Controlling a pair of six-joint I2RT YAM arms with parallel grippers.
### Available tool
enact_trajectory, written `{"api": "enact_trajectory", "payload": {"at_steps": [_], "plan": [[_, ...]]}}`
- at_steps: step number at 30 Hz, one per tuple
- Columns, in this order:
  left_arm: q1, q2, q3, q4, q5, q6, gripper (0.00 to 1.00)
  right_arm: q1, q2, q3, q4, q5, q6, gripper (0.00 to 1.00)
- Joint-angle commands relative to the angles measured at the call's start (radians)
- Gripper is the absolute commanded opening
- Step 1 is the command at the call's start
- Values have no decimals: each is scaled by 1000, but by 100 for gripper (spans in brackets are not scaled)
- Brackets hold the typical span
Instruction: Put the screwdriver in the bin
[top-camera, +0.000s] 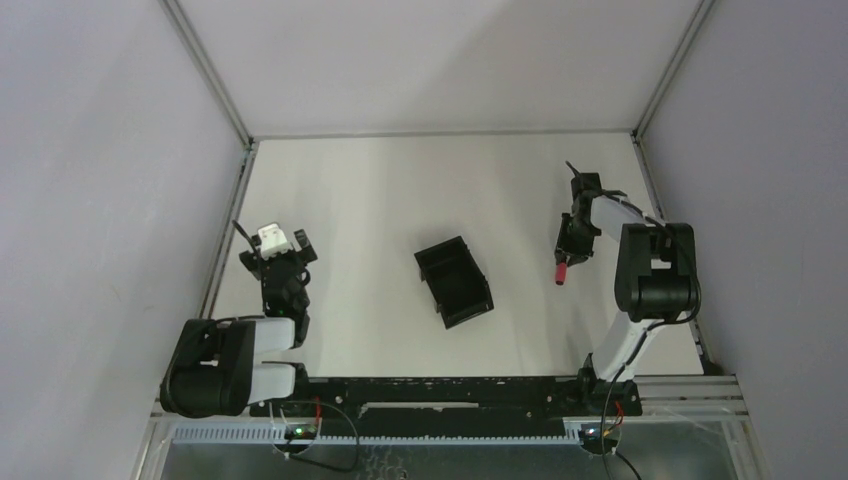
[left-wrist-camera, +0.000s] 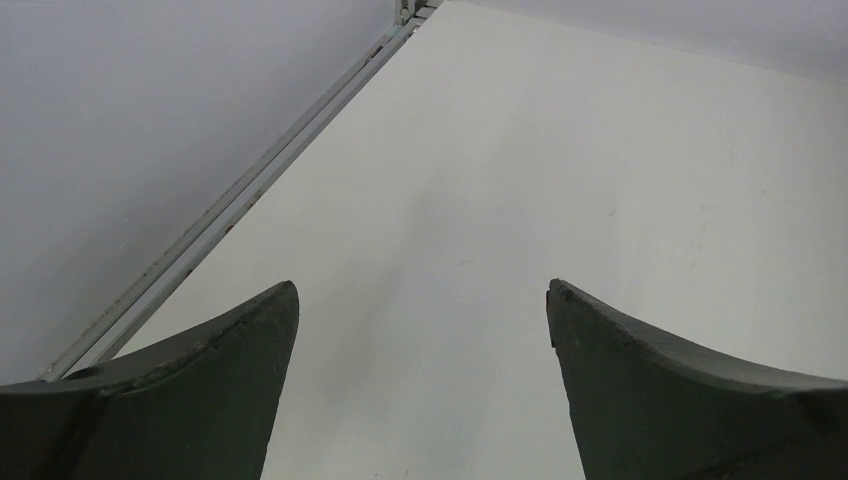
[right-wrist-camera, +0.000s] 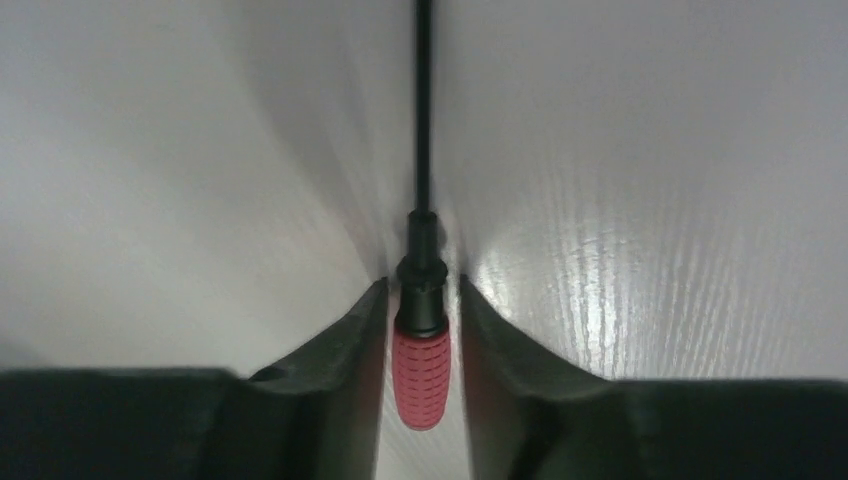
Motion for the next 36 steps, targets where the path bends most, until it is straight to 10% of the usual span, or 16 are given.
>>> {"api": "enact_trajectory", "payload": {"at_steps": [1, 3, 14, 24, 36], "plan": [[7, -5, 43, 17, 11, 5, 98, 1, 23, -6, -13, -15, -16, 23], [7, -5, 43, 17, 11, 5, 98, 4, 12, 9, -40, -2, -26, 1], [7, -5, 43, 16, 11, 6, 98, 270, -262, 346, -372, 207, -118, 0], [6, -5, 43, 16, 11, 5, 98, 817, -404, 253, 0, 233, -385, 0], [6, -5, 44, 16, 11, 5, 98, 898, -191, 92, 101, 71, -409, 0]]}}
